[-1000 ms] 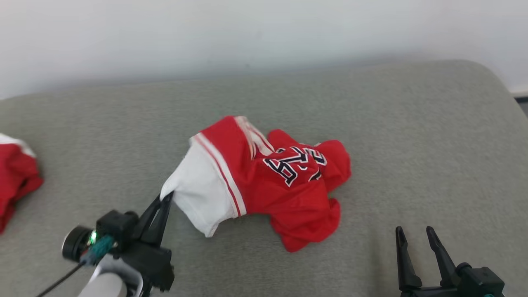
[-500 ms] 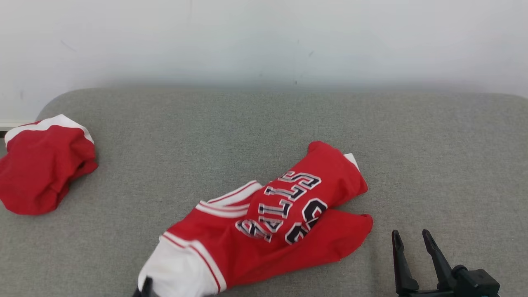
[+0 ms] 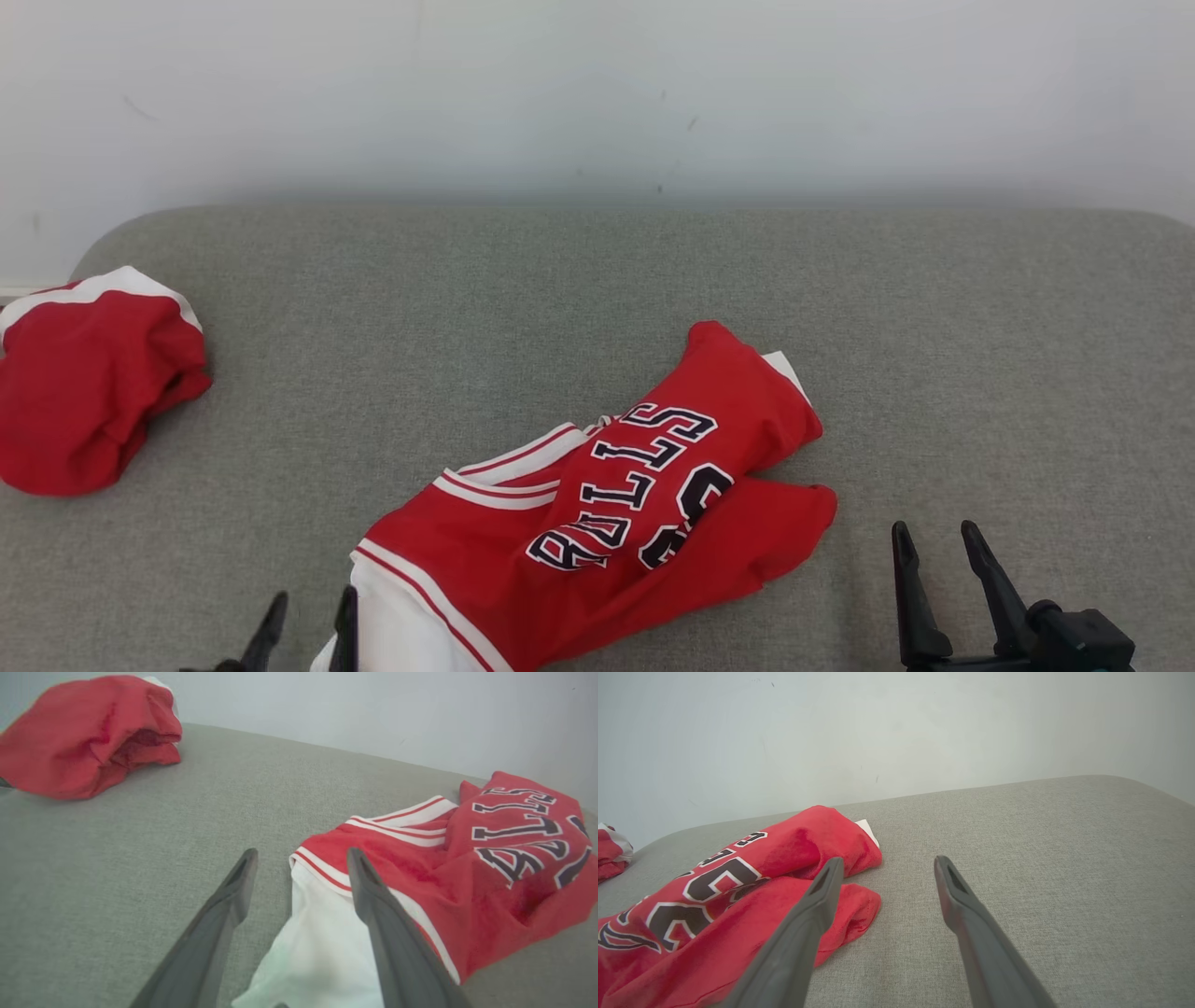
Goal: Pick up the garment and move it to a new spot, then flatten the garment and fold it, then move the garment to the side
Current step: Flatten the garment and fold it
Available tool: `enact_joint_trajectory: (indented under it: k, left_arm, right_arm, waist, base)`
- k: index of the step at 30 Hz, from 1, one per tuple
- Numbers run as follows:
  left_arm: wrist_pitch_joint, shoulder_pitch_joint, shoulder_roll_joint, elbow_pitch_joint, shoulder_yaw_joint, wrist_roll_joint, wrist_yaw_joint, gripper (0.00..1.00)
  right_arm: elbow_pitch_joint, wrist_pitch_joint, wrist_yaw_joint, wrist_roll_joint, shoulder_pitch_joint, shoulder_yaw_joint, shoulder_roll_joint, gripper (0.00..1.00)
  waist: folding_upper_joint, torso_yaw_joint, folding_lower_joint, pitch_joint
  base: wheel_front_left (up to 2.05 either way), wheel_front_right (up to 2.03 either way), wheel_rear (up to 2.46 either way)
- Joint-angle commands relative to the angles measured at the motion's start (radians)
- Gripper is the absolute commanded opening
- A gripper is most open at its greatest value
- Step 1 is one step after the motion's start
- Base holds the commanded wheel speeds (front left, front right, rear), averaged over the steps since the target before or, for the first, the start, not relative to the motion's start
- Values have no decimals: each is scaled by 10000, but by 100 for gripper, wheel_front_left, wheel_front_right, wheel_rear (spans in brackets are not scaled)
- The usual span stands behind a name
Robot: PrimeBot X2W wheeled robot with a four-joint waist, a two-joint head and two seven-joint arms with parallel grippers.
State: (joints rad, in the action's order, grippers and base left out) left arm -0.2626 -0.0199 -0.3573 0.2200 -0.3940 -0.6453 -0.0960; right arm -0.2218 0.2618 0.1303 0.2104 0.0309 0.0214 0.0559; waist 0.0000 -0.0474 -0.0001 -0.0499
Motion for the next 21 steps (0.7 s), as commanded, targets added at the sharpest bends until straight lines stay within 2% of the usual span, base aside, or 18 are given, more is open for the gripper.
enact_joint_trajectory:
  k: [1,7,13,21]
  left_arm:
    - [-28,149,256,-495,698,629,75,100]
    - [-31,148,711,-1226,1874,1666,346,100]
    - [-30,174,1013,-1650,2676,2375,436,100]
    - [-32,-279,1475,-1763,3593,3011,783,100]
  right_arm:
    - [-10,48,9,4,51,-20,16,100]
    - [-49,48,9,78,4,64,-9,100]
    - [10,48,9,87,-6,27,-33,100]
    - [68,47,9,88,123,-35,-47,100]
  waist:
    - [0,54,1,66]
    - [0,299,1,150]
    - [0,598,1,198]
    - [0,874,1,297]
  base:
    - [0,0,0]
    - [0,0,0]
    - [0,0,0]
    - [0,0,0]
